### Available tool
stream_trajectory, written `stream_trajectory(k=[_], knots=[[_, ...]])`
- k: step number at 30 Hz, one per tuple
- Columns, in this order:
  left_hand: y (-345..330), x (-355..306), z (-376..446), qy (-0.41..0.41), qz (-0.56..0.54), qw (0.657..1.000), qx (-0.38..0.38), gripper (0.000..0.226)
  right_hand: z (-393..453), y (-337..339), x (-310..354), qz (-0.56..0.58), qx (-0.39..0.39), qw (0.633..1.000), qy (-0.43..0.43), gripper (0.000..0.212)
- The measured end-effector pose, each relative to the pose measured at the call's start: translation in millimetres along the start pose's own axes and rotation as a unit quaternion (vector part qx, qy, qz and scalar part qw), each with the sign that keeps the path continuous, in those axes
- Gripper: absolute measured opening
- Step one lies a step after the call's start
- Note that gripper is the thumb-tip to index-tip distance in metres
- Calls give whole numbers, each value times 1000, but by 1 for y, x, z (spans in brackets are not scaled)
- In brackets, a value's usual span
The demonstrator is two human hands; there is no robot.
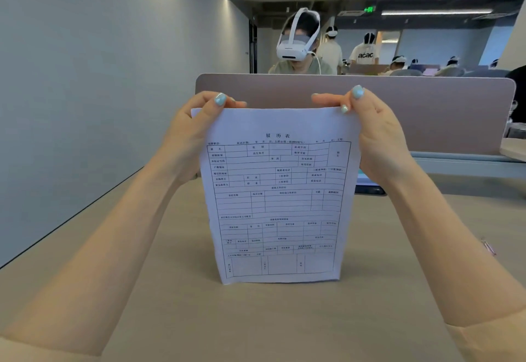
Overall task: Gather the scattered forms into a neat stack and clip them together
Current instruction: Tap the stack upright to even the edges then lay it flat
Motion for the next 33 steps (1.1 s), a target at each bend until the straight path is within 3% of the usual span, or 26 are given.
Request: stream_trajectory(k=[4,10,15,19,21,25,29,33], knots=[[2,7,-4,48,51,998,0,30,2,2,-8,4,-1,1000,-13,35],[3,36,-20,142,26,989,-17,46,1,7,-15,12,-48,998,-24,26],[12,49,-32,148,47,988,-9,41,-11,10,-31,0,-44,998,-51,17],[18,72,-47,171,60,983,-16,27,-32,2,-68,-16,-2,991,-132,13],[17,76,-48,168,55,984,-26,17,-36,-2,-75,-27,-1,989,-147,11],[11,59,-30,124,39,991,-42,20,-18,2,-54,-36,-17,991,-129,20],[0,35,-7,82,40,996,-7,14,4,13,-24,12,-18,994,-110,29],[5,39,-5,97,51,994,-1,12,1,16,-32,22,19,992,-126,20]])
Point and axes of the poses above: each hand's wrist, its own z-axis towards the middle knuckle, its own y-axis out of the back of the hand, x = y × z, the point moved 3 cm from there along z, towards the middle knuckle, and after that the axes turned 14 degrees about -z, right-handed, at the moved point
